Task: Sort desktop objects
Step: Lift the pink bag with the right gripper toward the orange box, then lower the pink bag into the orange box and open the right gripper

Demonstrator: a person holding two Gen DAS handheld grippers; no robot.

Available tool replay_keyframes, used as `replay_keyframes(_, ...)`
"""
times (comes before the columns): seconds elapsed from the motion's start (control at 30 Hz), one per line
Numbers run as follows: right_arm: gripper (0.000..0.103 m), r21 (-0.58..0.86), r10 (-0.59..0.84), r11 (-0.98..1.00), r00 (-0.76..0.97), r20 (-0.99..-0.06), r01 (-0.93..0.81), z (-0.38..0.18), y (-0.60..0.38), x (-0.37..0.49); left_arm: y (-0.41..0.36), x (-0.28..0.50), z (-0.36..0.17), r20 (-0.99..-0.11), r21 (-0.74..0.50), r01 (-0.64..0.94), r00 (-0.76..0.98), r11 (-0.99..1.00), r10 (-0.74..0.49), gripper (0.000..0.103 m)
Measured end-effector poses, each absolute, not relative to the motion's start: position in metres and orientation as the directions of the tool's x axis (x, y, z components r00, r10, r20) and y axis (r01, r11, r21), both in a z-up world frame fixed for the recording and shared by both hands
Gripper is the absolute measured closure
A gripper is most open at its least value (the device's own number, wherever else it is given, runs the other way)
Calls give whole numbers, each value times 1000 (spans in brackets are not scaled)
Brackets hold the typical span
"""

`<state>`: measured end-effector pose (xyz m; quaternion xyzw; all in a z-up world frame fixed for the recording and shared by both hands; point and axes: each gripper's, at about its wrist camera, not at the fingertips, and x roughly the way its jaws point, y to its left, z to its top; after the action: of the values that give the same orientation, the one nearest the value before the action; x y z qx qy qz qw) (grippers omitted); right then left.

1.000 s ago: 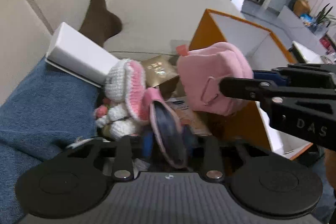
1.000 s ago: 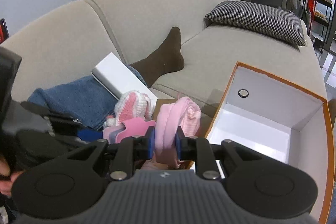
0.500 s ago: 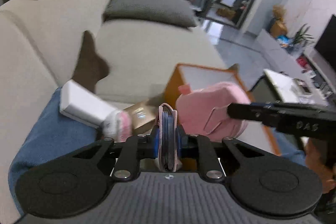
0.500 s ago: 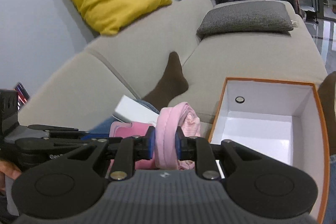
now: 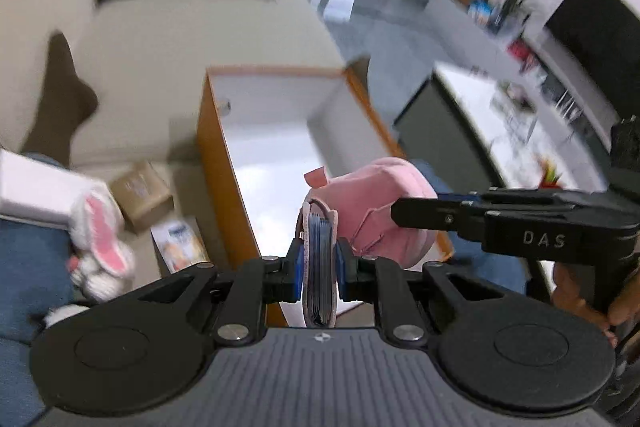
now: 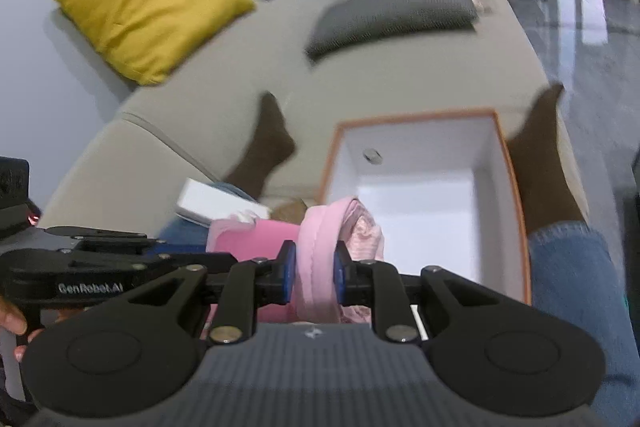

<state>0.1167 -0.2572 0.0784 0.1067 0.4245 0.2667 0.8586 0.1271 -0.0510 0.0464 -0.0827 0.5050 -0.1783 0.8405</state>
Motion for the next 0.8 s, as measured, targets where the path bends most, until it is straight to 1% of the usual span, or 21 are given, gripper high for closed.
replay_keyframes(0.17,83,465,555,831,396,-731,-307,35,-271,138,-65,143,18,-878,-288,186,340,939,-336,86)
replay_keyframes(0.33,83,521,591,804,295,-751,-286,0,-270,153,-72,158,1,-927,-236,154,260,959,-270,85)
replay_keyframes(0.47,83,554,616,783,234,-752,-282,-18,-265,161,-75,166,-9,-948,-217,128,209,968,-240,85)
replay_keyframes(0.6,83,587,641,762,189,-744,-272,-31,-261,170,-74,170,-20,-954,-232,107,171,967,-247,82)
replay_keyframes(0.73,83,615,669,737,165,-725,-281,-35,-259,175,-71,169,-26,-945,-269,86,169,959,-281,82)
replay_keyframes(0.77,82,616,670,735,160,-725,-283,-35,-258,176,-70,169,-25,-942,-275,86,174,958,-286,81)
replay_keyframes(0.8,81,619,672,732,152,-725,-284,-35,-257,176,-69,168,-24,-940,-279,82,182,957,-290,78)
